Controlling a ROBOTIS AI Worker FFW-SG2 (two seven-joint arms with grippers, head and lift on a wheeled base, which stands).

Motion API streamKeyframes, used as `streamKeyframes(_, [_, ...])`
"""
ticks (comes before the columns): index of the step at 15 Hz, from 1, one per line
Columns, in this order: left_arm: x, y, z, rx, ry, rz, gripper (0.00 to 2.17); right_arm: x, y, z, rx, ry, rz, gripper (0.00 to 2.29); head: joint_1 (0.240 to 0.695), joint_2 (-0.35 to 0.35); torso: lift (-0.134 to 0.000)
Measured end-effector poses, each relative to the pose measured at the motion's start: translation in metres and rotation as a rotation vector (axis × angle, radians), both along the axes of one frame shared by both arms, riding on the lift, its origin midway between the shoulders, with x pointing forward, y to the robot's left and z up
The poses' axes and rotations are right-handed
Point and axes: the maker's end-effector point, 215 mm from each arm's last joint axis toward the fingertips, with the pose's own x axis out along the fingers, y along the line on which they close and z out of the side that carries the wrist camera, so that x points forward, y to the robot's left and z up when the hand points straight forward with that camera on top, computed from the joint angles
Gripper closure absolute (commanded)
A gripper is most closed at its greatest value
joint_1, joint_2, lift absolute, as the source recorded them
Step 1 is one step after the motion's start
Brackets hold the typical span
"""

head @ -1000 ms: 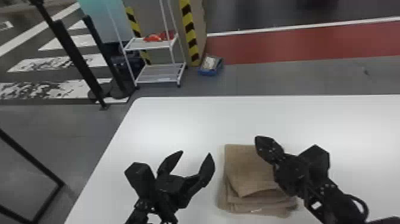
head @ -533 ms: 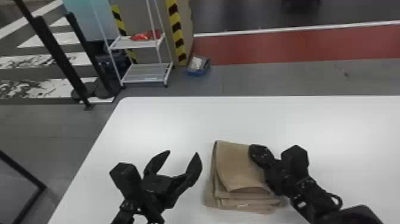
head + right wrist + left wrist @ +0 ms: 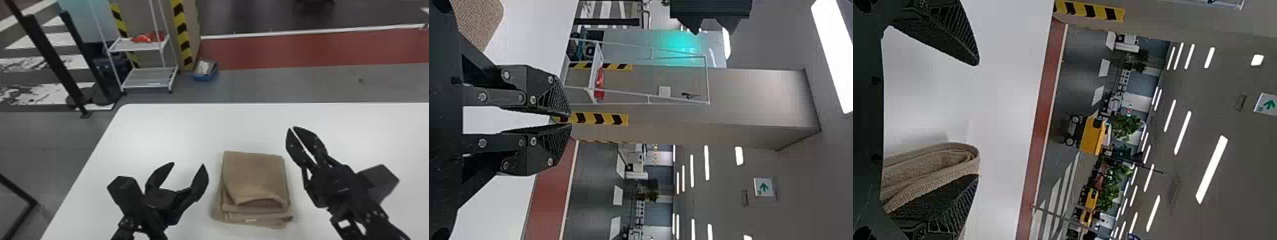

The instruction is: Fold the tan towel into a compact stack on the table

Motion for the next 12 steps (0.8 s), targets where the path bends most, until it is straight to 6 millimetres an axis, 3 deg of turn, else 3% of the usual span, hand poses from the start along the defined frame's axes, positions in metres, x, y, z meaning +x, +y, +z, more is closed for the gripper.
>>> streamKeyframes(4, [0.0, 0.008, 0.006, 0.014, -0.024, 0.034, 0.07, -0.035, -0.065, -0.02, 0.015, 0.034, -0.13, 0.04, 0.695, 0.071, -0.113])
streamKeyframes(7, [-0.016, 0.043, 0.035, 0.079, -0.141, 0.162, 0.07, -0.05, -0.103, -0.031, 0.006, 0.053, -0.197, 0.04, 0.695, 0.06, -0.113])
streamKeyframes(9, [-0.034, 0.056, 0.054, 0.127, -0.218, 0.208, 0.07, -0.055, -0.112, -0.03, 0.006, 0.043, -0.207, 0.04, 0.695, 0.07, -0.113])
streamKeyframes(12, [-0.046, 0.062, 0.052, 0.15, -0.217, 0.215, 0.07, -0.061, -0.113, -0.025, 0.009, 0.028, -0.204, 0.05, 0.695, 0.08, -0.113])
